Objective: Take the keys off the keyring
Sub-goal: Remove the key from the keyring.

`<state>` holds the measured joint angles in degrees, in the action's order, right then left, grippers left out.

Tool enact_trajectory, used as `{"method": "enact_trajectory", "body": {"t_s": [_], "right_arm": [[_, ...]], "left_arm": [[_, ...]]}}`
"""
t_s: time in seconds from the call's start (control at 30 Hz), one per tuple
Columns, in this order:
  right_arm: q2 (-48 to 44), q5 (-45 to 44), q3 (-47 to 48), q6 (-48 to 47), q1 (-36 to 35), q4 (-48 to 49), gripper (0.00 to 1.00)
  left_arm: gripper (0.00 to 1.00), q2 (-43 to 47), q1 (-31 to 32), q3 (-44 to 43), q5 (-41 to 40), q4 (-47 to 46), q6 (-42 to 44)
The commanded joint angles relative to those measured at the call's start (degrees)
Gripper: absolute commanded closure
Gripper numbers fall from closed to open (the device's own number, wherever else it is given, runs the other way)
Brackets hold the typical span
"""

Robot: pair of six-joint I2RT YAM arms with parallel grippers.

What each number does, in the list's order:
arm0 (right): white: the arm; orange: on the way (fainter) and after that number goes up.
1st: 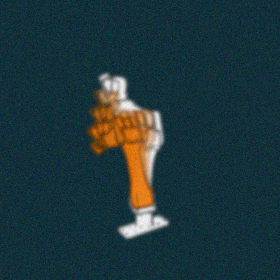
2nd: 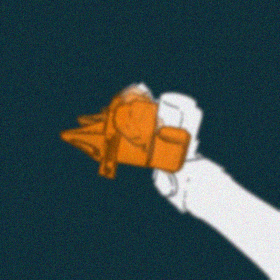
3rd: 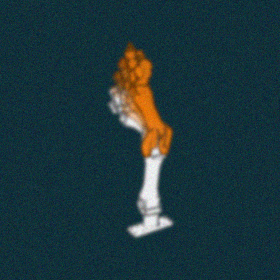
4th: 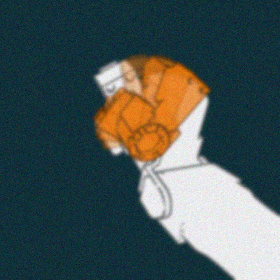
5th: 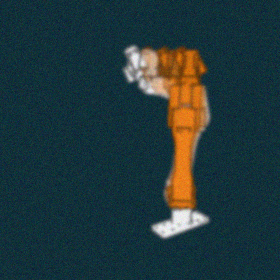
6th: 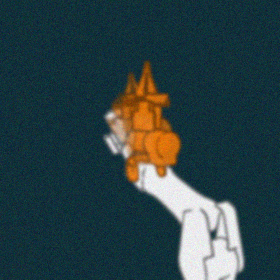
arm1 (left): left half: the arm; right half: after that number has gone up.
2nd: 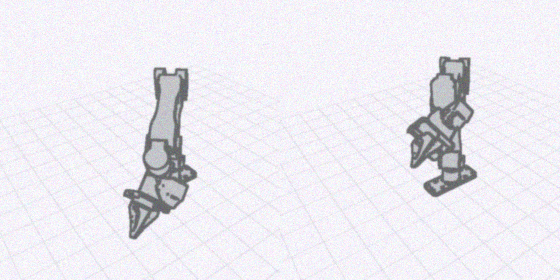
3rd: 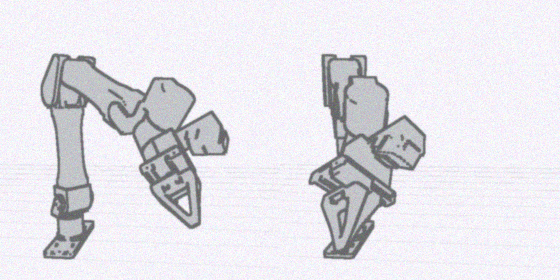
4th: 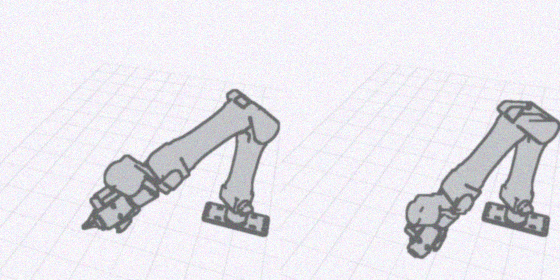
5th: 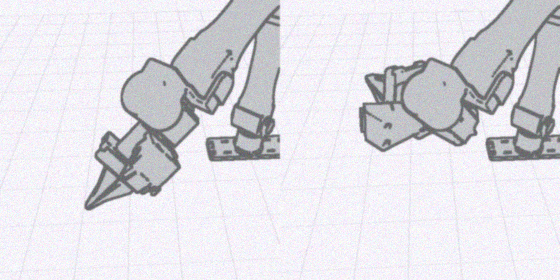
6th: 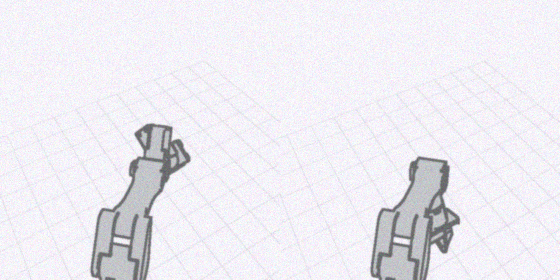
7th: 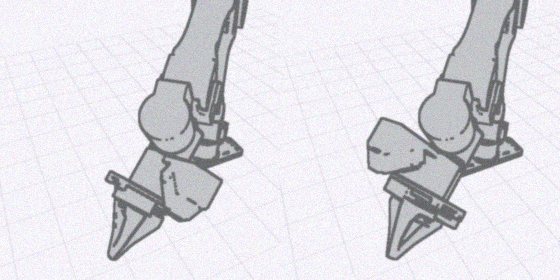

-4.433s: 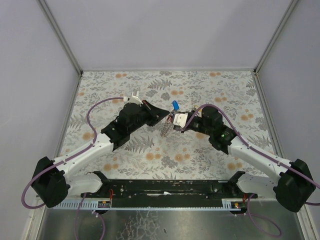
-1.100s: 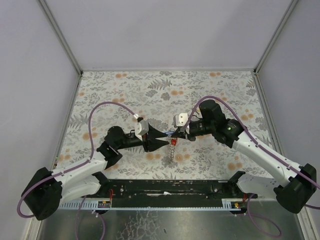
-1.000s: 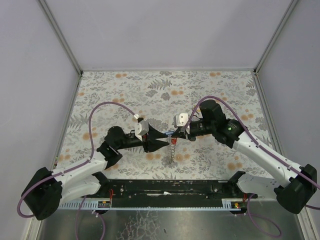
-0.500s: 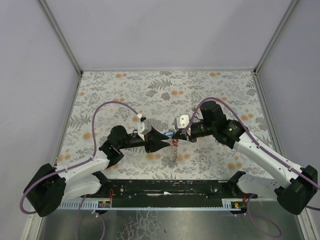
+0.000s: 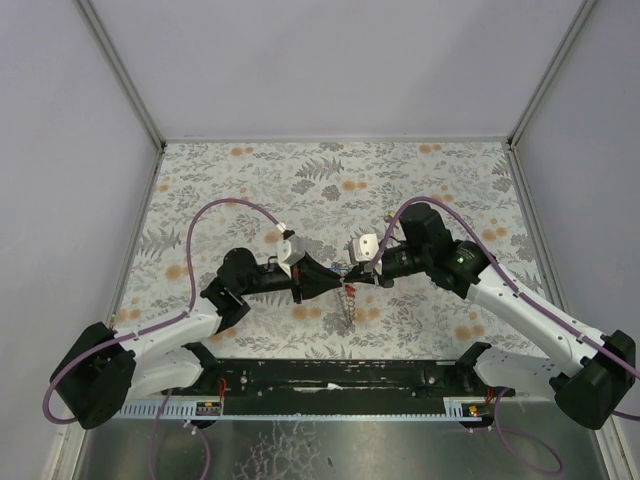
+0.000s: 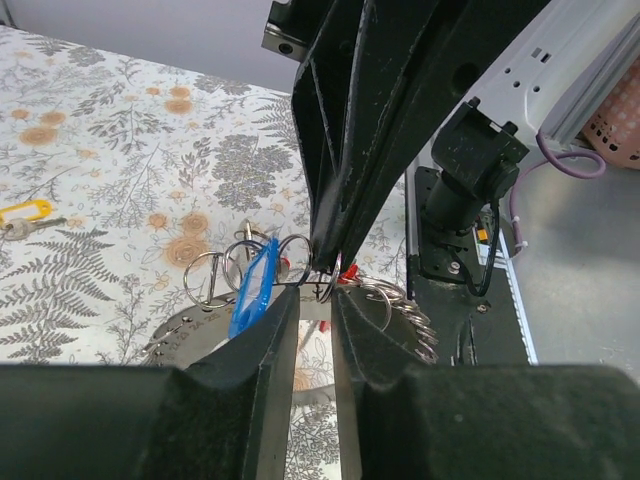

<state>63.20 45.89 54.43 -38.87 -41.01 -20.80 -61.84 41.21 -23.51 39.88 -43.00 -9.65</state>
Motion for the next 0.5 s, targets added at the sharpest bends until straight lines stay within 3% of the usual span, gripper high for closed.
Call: {"method": "enact_trajectory", "body": {"t_s": [0.0, 0.47], "right_arm": [[-1.1, 2.0, 0.3, -0.8, -0.8, 2.0, 1.00], [-0.6, 1.6, 0.7, 1.2, -0.8, 2.9, 1.00]], "left_arm": [[0.83, -0.5, -0.2, -1.2, 1.6, -5.6, -1.9], [0.85, -1.1, 0.0, -1.4, 5.4, -6.6, -3.2]]}}
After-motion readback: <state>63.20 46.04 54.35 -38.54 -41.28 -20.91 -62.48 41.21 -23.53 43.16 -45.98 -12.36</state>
